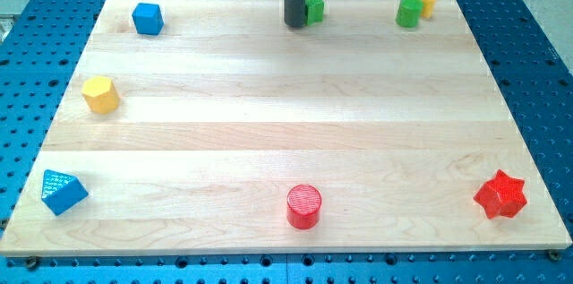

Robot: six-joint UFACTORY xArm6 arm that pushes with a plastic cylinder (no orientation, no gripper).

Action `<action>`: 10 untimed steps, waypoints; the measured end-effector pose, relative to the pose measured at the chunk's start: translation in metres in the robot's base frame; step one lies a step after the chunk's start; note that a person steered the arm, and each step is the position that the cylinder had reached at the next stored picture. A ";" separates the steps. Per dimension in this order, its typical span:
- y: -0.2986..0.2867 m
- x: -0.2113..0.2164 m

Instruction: Move the green star to the top center of the board

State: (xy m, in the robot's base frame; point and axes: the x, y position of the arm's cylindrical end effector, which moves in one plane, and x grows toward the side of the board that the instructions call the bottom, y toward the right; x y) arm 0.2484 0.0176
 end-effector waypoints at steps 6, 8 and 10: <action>-0.015 0.067; -0.222 0.073; -0.290 0.055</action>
